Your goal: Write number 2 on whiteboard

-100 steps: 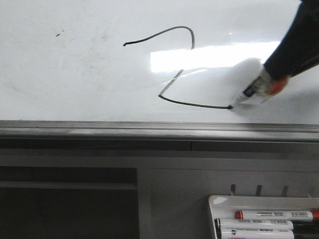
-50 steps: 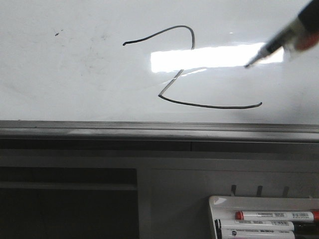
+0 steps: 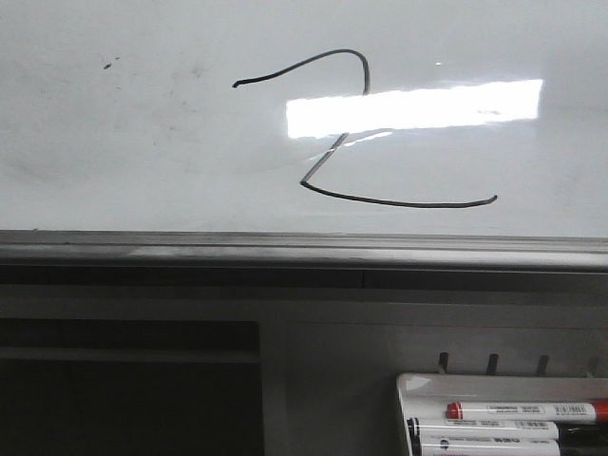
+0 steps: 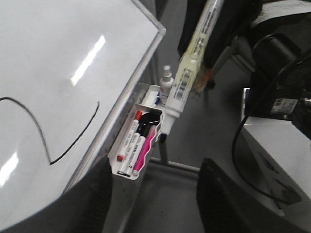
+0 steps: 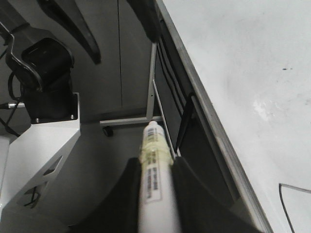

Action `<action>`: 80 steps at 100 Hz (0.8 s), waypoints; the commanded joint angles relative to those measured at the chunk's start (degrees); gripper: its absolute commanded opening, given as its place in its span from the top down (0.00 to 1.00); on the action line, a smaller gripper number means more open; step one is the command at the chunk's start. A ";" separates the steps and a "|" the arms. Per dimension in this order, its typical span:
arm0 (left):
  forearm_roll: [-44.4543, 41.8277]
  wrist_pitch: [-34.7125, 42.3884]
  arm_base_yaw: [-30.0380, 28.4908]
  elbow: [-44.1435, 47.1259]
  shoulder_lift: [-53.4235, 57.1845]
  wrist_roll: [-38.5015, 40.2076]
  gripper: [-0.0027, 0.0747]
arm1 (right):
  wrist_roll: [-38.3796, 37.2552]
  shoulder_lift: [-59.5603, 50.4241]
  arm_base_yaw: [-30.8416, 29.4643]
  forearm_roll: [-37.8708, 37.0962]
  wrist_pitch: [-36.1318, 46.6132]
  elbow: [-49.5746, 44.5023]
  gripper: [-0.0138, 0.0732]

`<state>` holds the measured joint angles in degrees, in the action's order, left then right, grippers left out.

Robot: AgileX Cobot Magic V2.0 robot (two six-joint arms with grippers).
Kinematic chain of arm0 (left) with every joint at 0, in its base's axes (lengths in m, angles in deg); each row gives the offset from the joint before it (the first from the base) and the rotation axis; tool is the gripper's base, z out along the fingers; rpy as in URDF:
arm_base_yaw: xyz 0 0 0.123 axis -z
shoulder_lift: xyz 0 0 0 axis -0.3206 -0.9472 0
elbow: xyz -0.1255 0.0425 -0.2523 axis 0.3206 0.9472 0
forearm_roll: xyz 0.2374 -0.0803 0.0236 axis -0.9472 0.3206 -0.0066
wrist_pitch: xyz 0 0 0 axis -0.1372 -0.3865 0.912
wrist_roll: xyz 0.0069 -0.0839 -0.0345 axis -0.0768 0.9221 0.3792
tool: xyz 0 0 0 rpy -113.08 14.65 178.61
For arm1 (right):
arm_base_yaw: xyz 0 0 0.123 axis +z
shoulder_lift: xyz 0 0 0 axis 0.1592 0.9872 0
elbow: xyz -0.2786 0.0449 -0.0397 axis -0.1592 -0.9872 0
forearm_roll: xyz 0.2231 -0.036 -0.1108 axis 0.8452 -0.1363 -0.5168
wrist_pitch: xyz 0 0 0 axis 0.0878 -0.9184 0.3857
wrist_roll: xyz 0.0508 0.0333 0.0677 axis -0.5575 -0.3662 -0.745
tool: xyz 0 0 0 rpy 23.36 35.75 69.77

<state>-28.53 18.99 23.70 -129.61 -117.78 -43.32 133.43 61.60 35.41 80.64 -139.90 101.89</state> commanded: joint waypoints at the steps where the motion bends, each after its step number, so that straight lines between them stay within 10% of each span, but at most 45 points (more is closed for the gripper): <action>1: 5.99 0.45 -0.01 -4.49 -3.52 -2.00 0.60 | 4.02 -0.31 0.14 7.46 0.99 1.88 0.91; 80: 14.97 -2.35 -0.01 -9.86 -14.27 -6.11 0.51 | 10.82 0.68 0.14 12.48 1.42 1.88 0.91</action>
<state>-18.68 13.43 23.70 -137.36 -132.41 -48.11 143.46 61.72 35.41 89.21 -139.13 101.89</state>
